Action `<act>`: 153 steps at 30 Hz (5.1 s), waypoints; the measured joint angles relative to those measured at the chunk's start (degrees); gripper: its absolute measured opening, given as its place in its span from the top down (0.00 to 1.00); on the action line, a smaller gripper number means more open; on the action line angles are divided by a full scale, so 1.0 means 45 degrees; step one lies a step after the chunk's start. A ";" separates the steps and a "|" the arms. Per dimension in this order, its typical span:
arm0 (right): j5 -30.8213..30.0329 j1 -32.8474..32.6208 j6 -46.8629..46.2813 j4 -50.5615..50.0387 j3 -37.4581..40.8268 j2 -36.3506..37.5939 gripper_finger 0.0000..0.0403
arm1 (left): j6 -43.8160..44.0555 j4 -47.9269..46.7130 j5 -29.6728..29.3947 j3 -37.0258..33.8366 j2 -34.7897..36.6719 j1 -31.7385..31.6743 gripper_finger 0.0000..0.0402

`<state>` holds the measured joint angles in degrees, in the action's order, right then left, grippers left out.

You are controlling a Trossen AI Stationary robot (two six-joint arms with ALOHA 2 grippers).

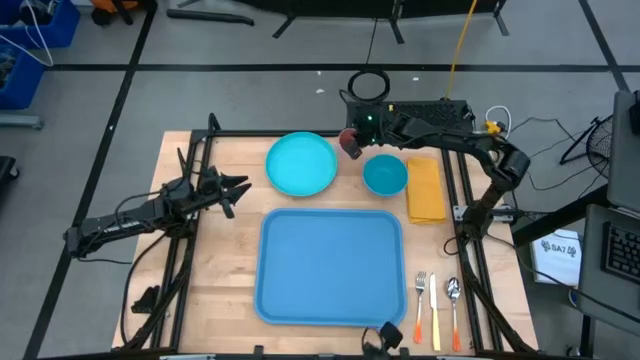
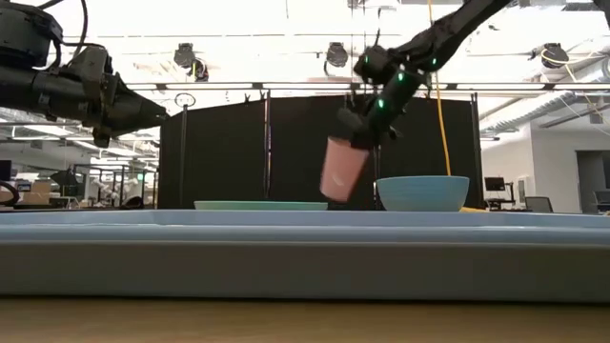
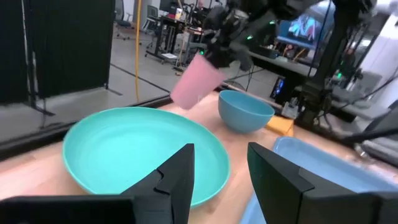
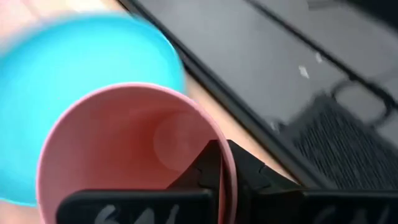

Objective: Set up tray
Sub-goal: Put the pink cup on the serving tray

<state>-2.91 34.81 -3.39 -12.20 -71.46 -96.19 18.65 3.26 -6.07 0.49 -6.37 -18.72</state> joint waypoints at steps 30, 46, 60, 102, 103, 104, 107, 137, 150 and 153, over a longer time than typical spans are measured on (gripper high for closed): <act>-0.0017 -0.4759 0.0256 0.3593 -0.0005 -0.0872 1.00 | 0.4979 -0.4936 0.5166 1.1135 -1.1288 0.0086 0.62; -0.0035 -0.4770 0.0241 0.3616 -0.0005 -0.0852 1.00 | 0.1213 -1.1729 0.4445 1.8531 -1.7579 0.0092 0.62; -0.0204 -0.4751 0.0261 0.3531 0.0019 -0.0873 1.00 | 0.0993 -1.2338 0.3723 1.8778 -1.9404 0.0010 0.62; 0.0041 -0.5027 0.0445 0.3767 0.0029 -0.0785 1.00 | 0.0929 -1.1990 0.3679 1.8773 -1.9399 0.0045 0.96; -0.0008 -0.5067 0.0584 0.3696 0.0022 -0.0721 1.00 | 0.0973 -1.1956 0.3870 1.8773 -1.9394 0.0056 0.95; -0.0118 -0.5120 0.0698 0.3587 -0.0029 -0.0687 1.00 | 0.0981 -1.1920 0.3991 1.8773 -1.9392 0.0061 0.94; -0.0295 -0.5216 0.0776 0.3471 -0.0159 -0.0660 1.00 | 0.0983 -1.1807 0.4420 1.8773 -1.9390 0.0069 0.91; -0.2126 -0.5503 0.2917 0.3215 -0.0631 -0.0511 1.00 | 0.0603 -1.1698 0.4524 1.8748 -1.9419 0.0123 0.56; -0.2387 -0.5576 0.2859 0.2709 -0.0631 -0.0488 1.00 | -0.0209 -1.1564 0.4741 1.8763 -1.9414 -0.0007 0.98; -0.2463 -0.5567 0.2864 0.2732 -0.0631 -0.0488 1.00 | -0.0271 -1.1564 0.4509 1.8763 -1.9414 -0.0005 0.98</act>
<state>-14.00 9.76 9.50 0.10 -74.30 -98.39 17.43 -48.77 14.22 84.93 -93.73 -18.74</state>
